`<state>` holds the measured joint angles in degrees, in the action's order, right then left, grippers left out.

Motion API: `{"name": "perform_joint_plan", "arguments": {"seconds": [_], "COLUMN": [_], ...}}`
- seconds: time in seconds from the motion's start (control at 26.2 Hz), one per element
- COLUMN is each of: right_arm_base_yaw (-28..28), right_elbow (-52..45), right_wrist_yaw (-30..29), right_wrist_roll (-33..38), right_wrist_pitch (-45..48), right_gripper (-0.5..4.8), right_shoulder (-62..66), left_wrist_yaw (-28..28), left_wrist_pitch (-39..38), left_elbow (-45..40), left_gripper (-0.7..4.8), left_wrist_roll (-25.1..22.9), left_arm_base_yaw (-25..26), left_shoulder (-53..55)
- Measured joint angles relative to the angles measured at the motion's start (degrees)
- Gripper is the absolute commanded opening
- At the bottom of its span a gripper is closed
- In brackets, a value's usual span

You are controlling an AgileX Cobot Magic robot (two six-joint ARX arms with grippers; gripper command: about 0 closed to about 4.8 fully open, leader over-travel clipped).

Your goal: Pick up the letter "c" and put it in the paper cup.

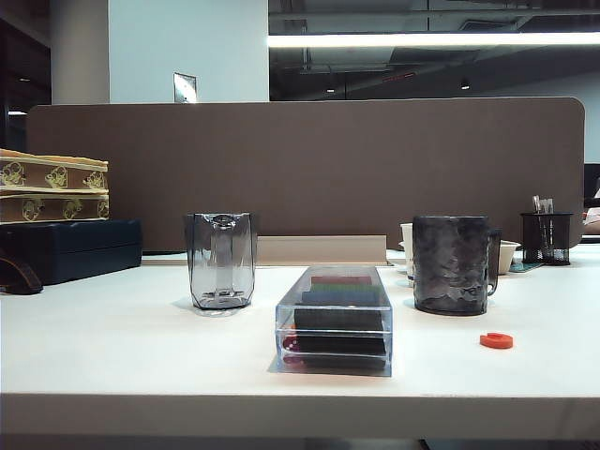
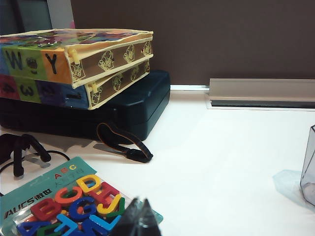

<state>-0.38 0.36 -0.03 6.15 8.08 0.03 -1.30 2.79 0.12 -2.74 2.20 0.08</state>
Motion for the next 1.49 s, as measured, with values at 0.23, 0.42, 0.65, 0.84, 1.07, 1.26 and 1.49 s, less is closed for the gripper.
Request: {"name": "perform_joint_plan", "arguments": {"seconds": [0.23, 0.42, 0.65, 0.84, 1.07, 1.26, 1.49], "right_arm_base_yaw": [0.0, 0.0, 0.0, 0.0, 0.0, 0.0, 0.0], "right_elbow": [0.0, 0.0, 2.3, 10.3, 16.4, 20.7, 24.9], "right_wrist_yaw": [0.0, 0.0, 0.0, -0.2, -7.3, -11.8, -14.5], "right_wrist_roll": [0.0, 0.0, 3.5, 2.4, -7.2, -13.4, -14.4], "right_wrist_pitch": [0.2, 0.2, -1.0, -7.6, -19.6, -27.3, -31.2], "right_gripper": [-0.01, -0.01, 0.28, 0.59, 0.68, 0.69, 1.09], "right_shoulder": [0.0, 0.0, 0.0, 0.0, 0.3, 3.9, 13.4], "left_wrist_yaw": [0.0, 0.0, 0.0, 0.0, 0.0, 0.0, 0.0], "left_wrist_pitch": [0.0, 0.0, 0.0, 0.0, 0.0, 0.0, 0.0], "left_elbow": [0.0, 0.0, 0.0, 0.0, 0.0, 0.0, 0.0], "left_gripper": [-0.06, -0.06, -0.06, -0.06, -0.06, -0.06, -0.06], "left_wrist_roll": [0.0, 0.0, 0.0, 0.0, 0.0, 0.0, 0.0], "left_arm_base_yaw": [0.0, 0.0, 0.0, 0.0, 0.0, 0.0, 0.0], "left_shoulder": [0.0, 0.0, 0.0, 0.0, 0.0, 0.0, 0.0]}}
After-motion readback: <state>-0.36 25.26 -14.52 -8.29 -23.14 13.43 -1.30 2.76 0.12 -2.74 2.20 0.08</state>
